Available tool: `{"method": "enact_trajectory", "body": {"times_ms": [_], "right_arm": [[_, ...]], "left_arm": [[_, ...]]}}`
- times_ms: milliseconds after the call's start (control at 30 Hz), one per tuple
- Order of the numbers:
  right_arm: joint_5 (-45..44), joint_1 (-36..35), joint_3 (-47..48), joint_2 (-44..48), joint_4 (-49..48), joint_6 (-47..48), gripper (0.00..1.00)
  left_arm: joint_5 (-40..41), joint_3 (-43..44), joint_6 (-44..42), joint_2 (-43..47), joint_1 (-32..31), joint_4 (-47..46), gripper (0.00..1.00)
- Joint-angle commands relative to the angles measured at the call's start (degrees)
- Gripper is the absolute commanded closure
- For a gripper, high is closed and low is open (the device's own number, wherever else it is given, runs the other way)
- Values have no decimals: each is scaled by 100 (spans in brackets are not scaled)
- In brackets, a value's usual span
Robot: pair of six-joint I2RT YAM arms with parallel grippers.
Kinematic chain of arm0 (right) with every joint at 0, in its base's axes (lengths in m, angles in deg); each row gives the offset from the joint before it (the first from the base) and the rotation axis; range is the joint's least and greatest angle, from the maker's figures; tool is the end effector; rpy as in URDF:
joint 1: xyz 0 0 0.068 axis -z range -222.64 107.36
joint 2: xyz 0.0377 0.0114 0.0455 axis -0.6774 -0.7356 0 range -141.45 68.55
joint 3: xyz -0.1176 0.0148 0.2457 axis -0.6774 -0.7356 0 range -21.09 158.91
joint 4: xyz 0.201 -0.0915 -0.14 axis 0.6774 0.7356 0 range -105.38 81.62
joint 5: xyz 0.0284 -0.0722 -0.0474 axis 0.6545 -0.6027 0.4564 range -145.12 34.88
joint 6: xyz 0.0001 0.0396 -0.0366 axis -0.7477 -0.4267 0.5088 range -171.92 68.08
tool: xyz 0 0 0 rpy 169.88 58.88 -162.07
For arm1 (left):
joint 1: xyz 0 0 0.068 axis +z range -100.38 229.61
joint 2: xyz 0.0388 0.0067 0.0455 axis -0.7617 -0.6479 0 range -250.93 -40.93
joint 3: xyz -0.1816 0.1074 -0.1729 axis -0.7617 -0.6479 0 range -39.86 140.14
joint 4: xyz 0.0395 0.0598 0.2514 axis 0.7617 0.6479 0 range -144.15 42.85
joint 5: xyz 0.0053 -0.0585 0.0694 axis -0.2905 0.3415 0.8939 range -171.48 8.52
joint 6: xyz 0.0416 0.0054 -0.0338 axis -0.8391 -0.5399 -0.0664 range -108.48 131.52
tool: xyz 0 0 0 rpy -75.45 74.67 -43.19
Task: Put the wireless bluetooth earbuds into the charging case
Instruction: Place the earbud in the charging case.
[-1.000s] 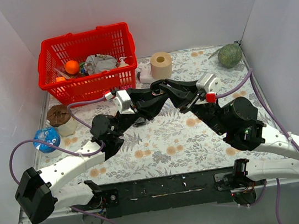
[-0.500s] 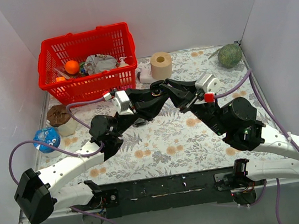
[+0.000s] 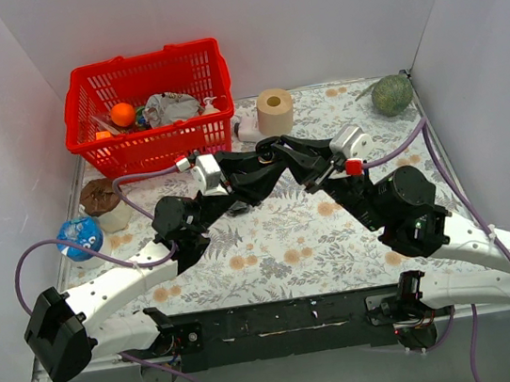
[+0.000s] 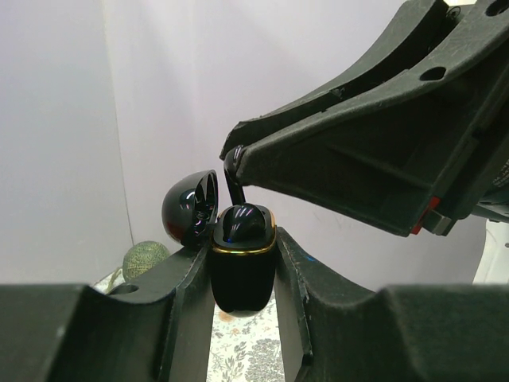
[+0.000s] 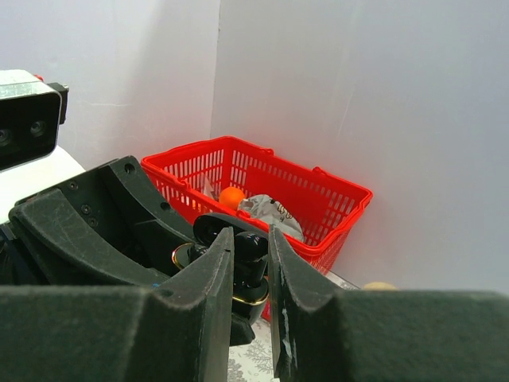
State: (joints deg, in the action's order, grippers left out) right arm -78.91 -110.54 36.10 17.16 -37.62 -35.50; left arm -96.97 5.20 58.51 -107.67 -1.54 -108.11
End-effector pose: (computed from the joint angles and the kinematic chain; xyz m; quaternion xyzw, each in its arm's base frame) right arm 0.0836 0.1680 0.4543 -0.2071 0.4920 0.2687 0.8018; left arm 0.1540 -0.2062 0.3791 0.1353 0.4737 -0.6983 0.5194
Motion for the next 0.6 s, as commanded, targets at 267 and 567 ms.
{"method": "enact_trajectory", "body": {"times_ms": [267,567], "right_arm": [[-99,-22,-94,16,9,-69,99],[-266,-22,47,-37,229,-263,75]], "left_arm": [[10,179,-14,214,18,-63,100],[19,152,-14,232,18,-89,100]]}}
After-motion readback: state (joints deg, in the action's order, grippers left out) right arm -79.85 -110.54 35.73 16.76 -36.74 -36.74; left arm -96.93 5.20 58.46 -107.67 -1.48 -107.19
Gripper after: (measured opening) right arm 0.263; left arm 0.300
